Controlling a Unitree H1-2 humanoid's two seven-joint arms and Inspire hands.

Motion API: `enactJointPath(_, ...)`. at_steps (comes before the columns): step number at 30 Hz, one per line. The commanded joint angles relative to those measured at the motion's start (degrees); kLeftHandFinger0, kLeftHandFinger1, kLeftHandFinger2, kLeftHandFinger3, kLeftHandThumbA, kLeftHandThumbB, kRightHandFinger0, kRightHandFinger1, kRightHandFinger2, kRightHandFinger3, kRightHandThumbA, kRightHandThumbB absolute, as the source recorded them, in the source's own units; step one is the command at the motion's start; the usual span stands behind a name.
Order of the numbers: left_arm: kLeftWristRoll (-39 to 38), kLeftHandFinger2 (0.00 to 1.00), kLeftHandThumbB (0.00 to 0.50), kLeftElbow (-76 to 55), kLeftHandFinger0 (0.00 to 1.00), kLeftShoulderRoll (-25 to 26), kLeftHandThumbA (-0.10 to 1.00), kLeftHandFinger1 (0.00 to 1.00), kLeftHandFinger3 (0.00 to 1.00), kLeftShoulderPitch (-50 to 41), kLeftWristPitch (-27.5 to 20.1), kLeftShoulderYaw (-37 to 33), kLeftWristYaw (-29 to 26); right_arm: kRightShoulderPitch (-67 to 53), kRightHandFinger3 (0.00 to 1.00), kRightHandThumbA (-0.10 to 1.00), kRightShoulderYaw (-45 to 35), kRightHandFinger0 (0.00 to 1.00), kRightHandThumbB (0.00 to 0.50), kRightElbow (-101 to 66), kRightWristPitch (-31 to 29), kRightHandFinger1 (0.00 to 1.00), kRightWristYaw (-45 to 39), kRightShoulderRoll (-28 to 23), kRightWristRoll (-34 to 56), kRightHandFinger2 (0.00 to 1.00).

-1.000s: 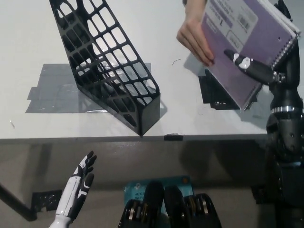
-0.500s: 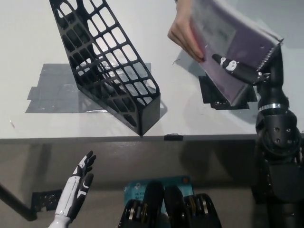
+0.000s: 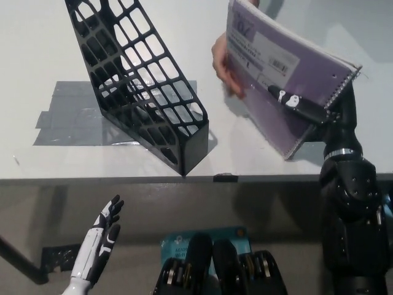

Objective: A person hands a notebook to the robot and the robot grabs it with its right hand and places it in the magazine stand kept in the centre of the desk infront of it.

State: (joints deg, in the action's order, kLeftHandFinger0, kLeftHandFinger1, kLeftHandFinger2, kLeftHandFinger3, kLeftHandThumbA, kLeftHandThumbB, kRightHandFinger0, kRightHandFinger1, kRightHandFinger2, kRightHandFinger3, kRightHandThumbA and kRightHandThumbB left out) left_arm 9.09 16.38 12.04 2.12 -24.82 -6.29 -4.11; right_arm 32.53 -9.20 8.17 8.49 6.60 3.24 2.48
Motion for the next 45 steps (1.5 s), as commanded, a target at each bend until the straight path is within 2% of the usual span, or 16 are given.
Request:
enactJointPath(1, -0.8, 1.0, 0.5, -1.0, 0.99, 0.6, 1.0, 1.0, 1.0, 0.6, -2.1, 0.3, -1.3, 3.1, 0.0, 1.0, -4.4, 0.0, 0.073, -7.2, 3.8, 0.0, -2.8, 3.0, 14.8, 0.0)
enactJointPath(5, -0.6, 1.0, 0.5, -0.9, 0.99, 0.7, 1.0, 1.0, 1.0, 1.0, -2.1, 0.4, -1.2, 5.2, 0.0, 1.0, -8.8, 0.0, 0.084, -12.0, 8.0, 0.0, 0.5, 4.9, 20.9, 0.0)
enactJointPath(8, -0.7, 1.0, 0.5, -0.8, 0.98, 0.7, 1.0, 1.0, 1.0, 1.2, -2.1, 0.3, -1.2, 8.1, 0.0, 1.0, -13.1, 0.0, 0.056, -16.4, 10.8, 0.0, 4.0, 6.4, 27.2, 0.0)
enactJointPath(13, -1.1, 1.0, 0.5, -0.8, 0.98, 0.6, 1.0, 1.0, 1.0, 1.2, -2.1, 0.4, -0.7, 10.3, 0.0, 1.0, -15.6, 0.0, 0.037, -21.1, 13.8, 0.0, 7.0, 7.1, 29.8, 0.0)
enactJointPath(14, -1.0, 1.0, 0.5, -0.9, 0.98, 0.7, 1.0, 1.0, 1.0, 1.2, -2.1, 0.3, -0.7, 11.2, 0.0, 0.99, -16.1, 0.0, 0.065, -22.6, 14.2, 0.0, 8.5, 7.5, 29.6, 0.0)
enactJointPath(16, -1.1, 1.0, 0.5, -0.6, 0.98, 0.7, 1.0, 1.0, 1.0, 1.5, -2.1, 0.3, -0.8, 12.4, 0.0, 0.97, -16.5, 0.0, 0.009, -23.8, 13.8, 0.0, 10.0, 8.1, 28.8, 0.0)
enactJointPath(17, -1.2, 1.0, 0.5, -0.5, 0.97, 0.7, 1.0, 1.0, 1.0, 1.5, -2.1, 0.2, -0.8, 12.8, 0.0, 0.96, -16.6, 0.0, 0.001, -24.2, 13.4, 0.0, 10.6, 8.3, 28.2, 0.0)
enactJointPath(25, -1.0, 1.0, 0.5, -0.5, 0.95, 0.8, 1.0, 1.0, 1.0, 1.7, -2.1, 0.1, -1.0, 14.9, 0.0, 0.95, -15.6, 0.0, 0.0, -27.7, 12.8, 0.0, 13.6, 10.6, 25.0, 0.0)
enactJointPath(30, -0.4, 1.0, 0.5, -0.6, 0.96, 0.9, 1.0, 1.0, 1.0, 1.8, -2.1, 0.0, -1.2, 15.0, 0.0, 0.89, -13.1, 0.0, 0.0, -27.3, 10.6, 0.0, 12.1, 11.6, 23.8, 0.0)
enactJointPath(41, -0.6, 1.0, 0.5, -0.9, 0.96, 0.9, 1.0, 1.0, 1.0, 2.0, -2.1, -0.1, -0.9, 16.2, 0.0, 0.88, -5.9, 0.0, 0.0, -22.5, 6.7, 0.0, 12.6, 15.4, 18.2, 0.0)
enactJointPath(45, -0.8, 1.0, 0.5, -0.8, 0.97, 0.9, 1.0, 1.0, 1.0, 2.1, -2.1, -0.1, -0.8, 16.2, 0.0, 0.83, -3.8, 0.0, 0.0, -19.6, 4.2, 0.0, 12.8, 17.6, 16.3, 0.0)
